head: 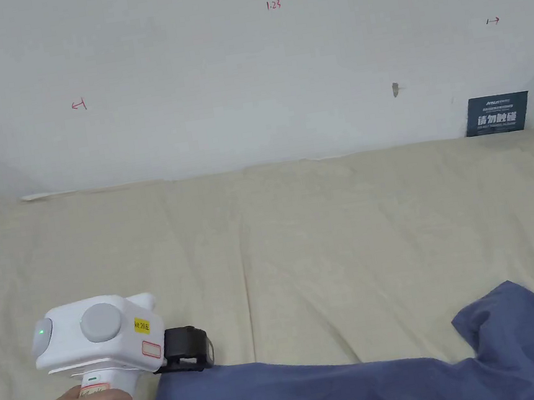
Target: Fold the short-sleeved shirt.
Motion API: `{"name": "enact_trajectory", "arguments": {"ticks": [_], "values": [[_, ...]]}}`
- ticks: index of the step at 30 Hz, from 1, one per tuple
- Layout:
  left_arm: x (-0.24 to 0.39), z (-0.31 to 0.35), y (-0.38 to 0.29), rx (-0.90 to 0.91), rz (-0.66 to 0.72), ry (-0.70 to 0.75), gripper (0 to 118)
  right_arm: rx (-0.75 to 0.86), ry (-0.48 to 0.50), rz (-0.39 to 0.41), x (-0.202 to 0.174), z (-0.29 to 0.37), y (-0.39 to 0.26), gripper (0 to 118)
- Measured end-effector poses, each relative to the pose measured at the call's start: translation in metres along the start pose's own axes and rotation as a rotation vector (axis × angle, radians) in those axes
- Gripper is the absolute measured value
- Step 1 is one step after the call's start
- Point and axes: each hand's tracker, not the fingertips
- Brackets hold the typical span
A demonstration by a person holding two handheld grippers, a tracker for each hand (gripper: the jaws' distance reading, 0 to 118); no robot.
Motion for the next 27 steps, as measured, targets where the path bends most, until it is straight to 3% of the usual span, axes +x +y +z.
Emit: {"name": "enact_trajectory", "arguments": {"ticks": [3,5,7,9,10,11,12,18,21,24,25,26,27], "values": [[0.003,-0.011,0.006,-0.008,-0.058,0.035,116,-0.023,-0.026,0.025,0.007,-0.008,0.001,0],[0.011,-0.017,-0.001,-0.06,-0.121,0.036,104,-0.036,-0.039,0.026,-0.004,-0.015,0.001,0],[0.017,-0.02,-0.009,-0.04,-0.194,0.148,96,-0.04,-0.028,0.012,-0.001,-0.019,0.003,0],[0.017,-0.017,-0.013,-0.018,-0.182,0.122,87,-0.041,-0.019,-0.01,-0.01,-0.021,0.005,0],[0.018,-0.012,-0.013,0.0,-0.174,0.124,64,-0.038,-0.009,-0.021,-0.011,-0.023,0.007,0],[0.021,-0.006,-0.015,0.037,-0.171,0.129,32,-0.037,0.001,-0.031,-0.01,-0.023,0.01,0],[0.024,-0.002,-0.017,0.048,-0.173,0.088,14,-0.035,0.012,-0.038,-0.013,-0.023,0.011,0],[0.032,0.0,-0.026,0.052,-0.253,0.153,8,0.073,-0.044,0.006,-0.002,-0.022,0.047,0],[0.03,0.007,-0.026,0.071,-0.235,0.141,8,0.135,-0.173,0.027,0.024,-0.031,0.089,0],[0.031,0.017,-0.029,0.083,-0.246,0.139,7,0.093,-0.27,-0.019,0.057,-0.059,0.134,0],[0.031,0.02,-0.029,0.088,-0.253,0.14,7,0.051,-0.303,-0.044,0.068,-0.073,0.149,8],[0.037,0.026,-0.033,0.088,-0.26,0.138,7,0.012,-0.331,-0.054,0.076,-0.088,0.16,30],[0.039,0.03,-0.034,0.099,-0.271,0.142,7,-0.074,-0.357,-0.039,0.084,-0.107,0.169,60]]}}
